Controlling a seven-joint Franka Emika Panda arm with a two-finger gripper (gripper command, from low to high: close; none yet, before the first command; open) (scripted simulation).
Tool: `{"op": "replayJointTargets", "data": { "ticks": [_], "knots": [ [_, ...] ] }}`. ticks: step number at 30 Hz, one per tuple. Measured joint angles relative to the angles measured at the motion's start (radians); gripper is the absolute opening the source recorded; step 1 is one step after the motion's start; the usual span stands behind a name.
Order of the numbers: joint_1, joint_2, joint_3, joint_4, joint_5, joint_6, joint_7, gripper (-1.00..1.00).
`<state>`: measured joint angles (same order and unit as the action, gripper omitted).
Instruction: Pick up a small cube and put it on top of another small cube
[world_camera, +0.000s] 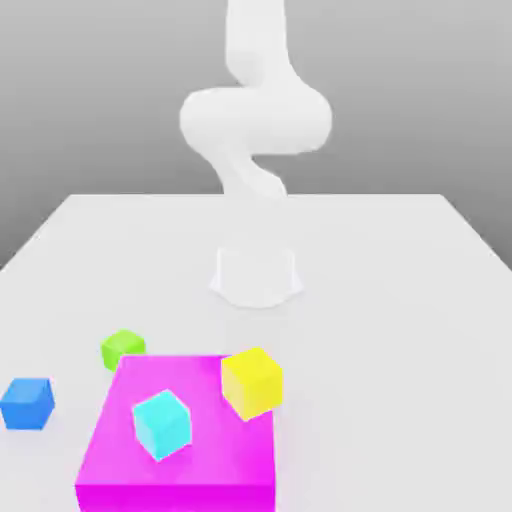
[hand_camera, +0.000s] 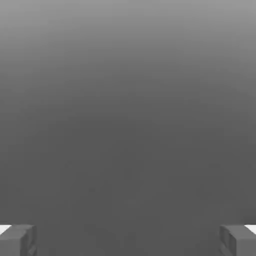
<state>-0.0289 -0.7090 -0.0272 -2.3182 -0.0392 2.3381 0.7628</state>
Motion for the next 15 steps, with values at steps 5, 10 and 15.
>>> {"op": "replayJointTargets", "data": {
  "ticks": [5, 10, 15],
  "knots": [
    [-0.054, 0.185, -0.076, -0.037, -0.066, 0.077, -0.086, 0.00],
    [-0.098, 0.363, -0.171, -0.073, -0.097, 0.152, -0.196, 0.00],
    [-0.136, 0.544, -0.275, -0.110, -0.071, 0.231, -0.344, 0.00]
  ]
}}
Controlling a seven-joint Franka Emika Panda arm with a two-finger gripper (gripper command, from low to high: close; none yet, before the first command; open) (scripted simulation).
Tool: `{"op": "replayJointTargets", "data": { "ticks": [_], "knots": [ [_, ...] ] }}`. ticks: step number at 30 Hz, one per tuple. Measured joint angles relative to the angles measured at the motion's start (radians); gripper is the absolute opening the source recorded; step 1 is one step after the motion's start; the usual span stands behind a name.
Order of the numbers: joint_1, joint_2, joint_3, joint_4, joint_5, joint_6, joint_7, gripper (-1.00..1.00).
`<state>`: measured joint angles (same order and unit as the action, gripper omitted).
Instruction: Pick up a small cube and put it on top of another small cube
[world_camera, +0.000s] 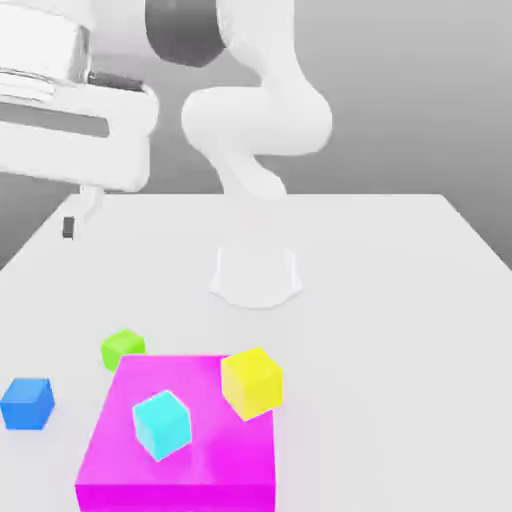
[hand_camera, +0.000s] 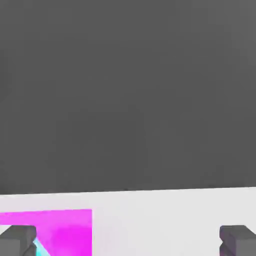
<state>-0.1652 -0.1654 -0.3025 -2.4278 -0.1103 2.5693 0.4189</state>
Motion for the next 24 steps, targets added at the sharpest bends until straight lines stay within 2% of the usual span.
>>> {"op": "replayJointTargets", "data": {
  "ticks": [5, 11, 15, 16, 24],
  "knots": [
    [-0.093, 0.190, -0.059, -0.037, 0.111, 0.080, -0.210, 0.00],
    [-0.241, 0.418, 0.001, -0.067, 0.300, 0.173, -0.483, 0.00],
    [-0.322, 0.562, 0.092, -0.041, 0.392, 0.278, -0.563, 0.00],
    [-0.335, 0.587, 0.107, -0.035, 0.405, 0.297, -0.574, -1.00],
    [-0.331, 0.564, 0.099, -0.041, 0.388, 0.278, -0.561, -1.00]
  ]
}}
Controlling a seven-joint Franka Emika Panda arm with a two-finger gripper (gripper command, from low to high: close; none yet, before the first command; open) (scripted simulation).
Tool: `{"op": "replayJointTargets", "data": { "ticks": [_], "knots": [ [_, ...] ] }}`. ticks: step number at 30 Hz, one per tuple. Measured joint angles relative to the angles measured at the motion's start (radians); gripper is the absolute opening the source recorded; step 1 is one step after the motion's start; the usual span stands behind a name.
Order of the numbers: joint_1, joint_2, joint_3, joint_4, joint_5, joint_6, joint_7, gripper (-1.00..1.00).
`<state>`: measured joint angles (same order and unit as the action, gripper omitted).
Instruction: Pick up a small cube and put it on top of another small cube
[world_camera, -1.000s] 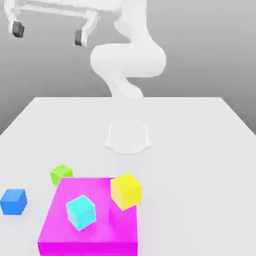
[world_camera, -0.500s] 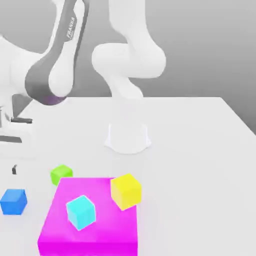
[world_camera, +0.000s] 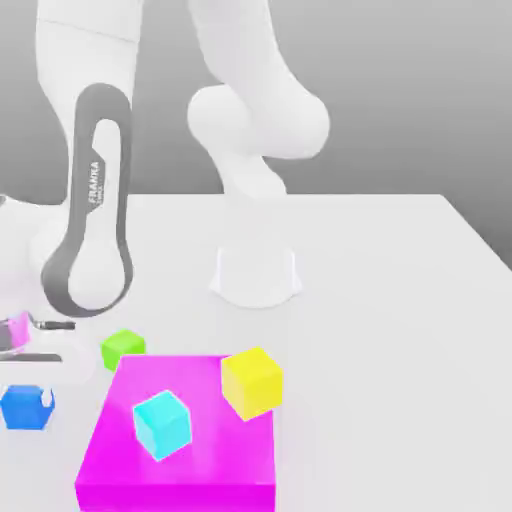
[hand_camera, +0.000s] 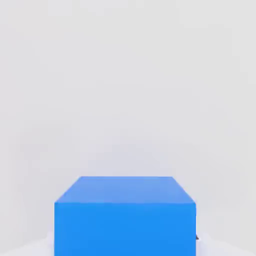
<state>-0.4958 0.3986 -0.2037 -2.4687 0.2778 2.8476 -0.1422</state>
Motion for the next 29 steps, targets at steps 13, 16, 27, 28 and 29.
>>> {"op": "replayJointTargets", "data": {
  "ticks": [13, 16, 27, 28, 29],
  "knots": [
    [0.301, -0.468, 0.068, -0.139, -0.225, -0.301, 0.524, -1.00],
    [0.339, -0.570, 0.139, -0.176, -0.242, -0.366, 0.666, -1.00],
    [0.407, -0.553, 0.282, -0.276, -0.254, -0.257, 0.878, 1.00],
    [0.407, -0.553, 0.282, -0.276, -0.254, -0.257, 0.878, 1.00],
    [0.407, -0.553, 0.282, -0.276, -0.254, -0.257, 0.878, 1.00]
  ]
}}
